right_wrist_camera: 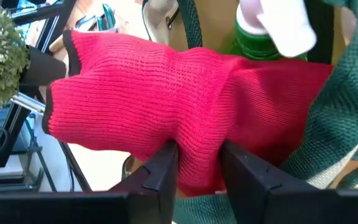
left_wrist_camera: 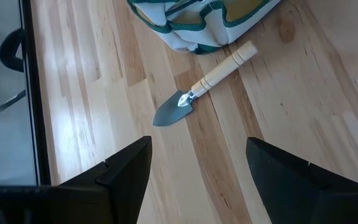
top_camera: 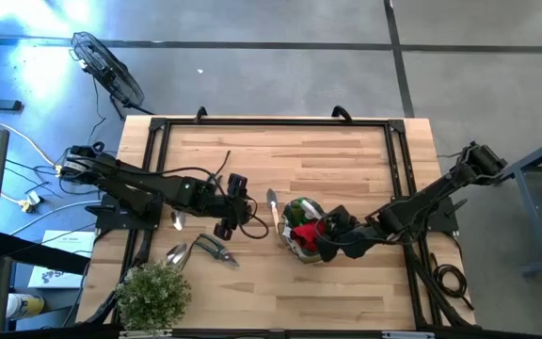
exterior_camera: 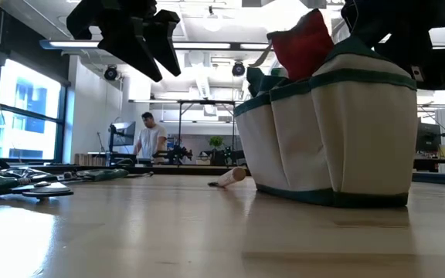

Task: Pick & Place Garden tools in Gardening bag
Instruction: Put the red gloves into the green gardening bag

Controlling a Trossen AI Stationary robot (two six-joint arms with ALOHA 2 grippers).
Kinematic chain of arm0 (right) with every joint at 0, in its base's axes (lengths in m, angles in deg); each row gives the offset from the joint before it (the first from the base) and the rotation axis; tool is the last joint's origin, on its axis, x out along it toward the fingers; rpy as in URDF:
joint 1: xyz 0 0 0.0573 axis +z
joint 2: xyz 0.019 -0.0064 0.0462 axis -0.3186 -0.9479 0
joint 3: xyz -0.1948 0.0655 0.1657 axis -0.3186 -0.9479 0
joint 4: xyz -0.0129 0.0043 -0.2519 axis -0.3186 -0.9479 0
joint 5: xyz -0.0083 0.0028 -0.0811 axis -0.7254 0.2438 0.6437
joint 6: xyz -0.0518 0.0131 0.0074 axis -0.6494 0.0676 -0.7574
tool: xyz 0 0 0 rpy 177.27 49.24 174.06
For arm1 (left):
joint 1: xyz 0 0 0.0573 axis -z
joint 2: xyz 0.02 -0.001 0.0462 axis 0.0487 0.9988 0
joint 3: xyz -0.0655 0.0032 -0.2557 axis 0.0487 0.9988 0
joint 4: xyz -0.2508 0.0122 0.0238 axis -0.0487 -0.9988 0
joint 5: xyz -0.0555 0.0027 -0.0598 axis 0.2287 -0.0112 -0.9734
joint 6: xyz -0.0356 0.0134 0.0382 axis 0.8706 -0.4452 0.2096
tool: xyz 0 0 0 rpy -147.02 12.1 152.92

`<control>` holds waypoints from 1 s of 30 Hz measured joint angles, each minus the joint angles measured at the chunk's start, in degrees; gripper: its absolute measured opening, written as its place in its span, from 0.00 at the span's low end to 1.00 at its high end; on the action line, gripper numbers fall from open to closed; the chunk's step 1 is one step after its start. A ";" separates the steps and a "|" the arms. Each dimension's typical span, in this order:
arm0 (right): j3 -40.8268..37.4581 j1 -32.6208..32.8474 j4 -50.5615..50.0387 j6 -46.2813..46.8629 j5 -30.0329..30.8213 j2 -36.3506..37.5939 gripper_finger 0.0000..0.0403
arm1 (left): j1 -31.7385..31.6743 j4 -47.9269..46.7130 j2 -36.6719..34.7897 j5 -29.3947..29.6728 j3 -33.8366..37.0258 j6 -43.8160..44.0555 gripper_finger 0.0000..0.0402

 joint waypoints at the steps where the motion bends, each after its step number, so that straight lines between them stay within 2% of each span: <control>1: 0.00 0.00 0.00 -0.28 -0.52 0.03 0.29 | 0.00 0.05 0.00 0.00 0.00 0.00 0.63; 6: 0.00 0.00 -0.32 -0.48 0.16 2.26 0.30 | 0.00 0.08 0.00 0.02 0.00 0.00 0.63; 12: 0.02 0.74 -0.33 -1.81 4.49 7.94 0.25 | 0.00 0.08 0.00 0.00 0.00 0.00 0.63; 17: 0.11 1.86 0.12 -2.92 5.65 10.85 0.22 | -0.02 0.08 0.00 0.01 0.00 0.00 0.63; 21: 0.09 2.40 9.61 -12.95 6.48 11.60 0.22 | -0.02 0.12 0.00 0.00 0.00 -0.52 0.63; 26: 0.11 0.96 25.98 -29.61 1.03 10.16 0.21 | -0.02 1.10 0.00 0.01 0.00 -1.09 0.63; 30: 0.11 -2.57 27.36 -31.00 -4.20 7.91 0.20 | -0.02 1.26 0.00 0.02 0.00 -1.27 0.63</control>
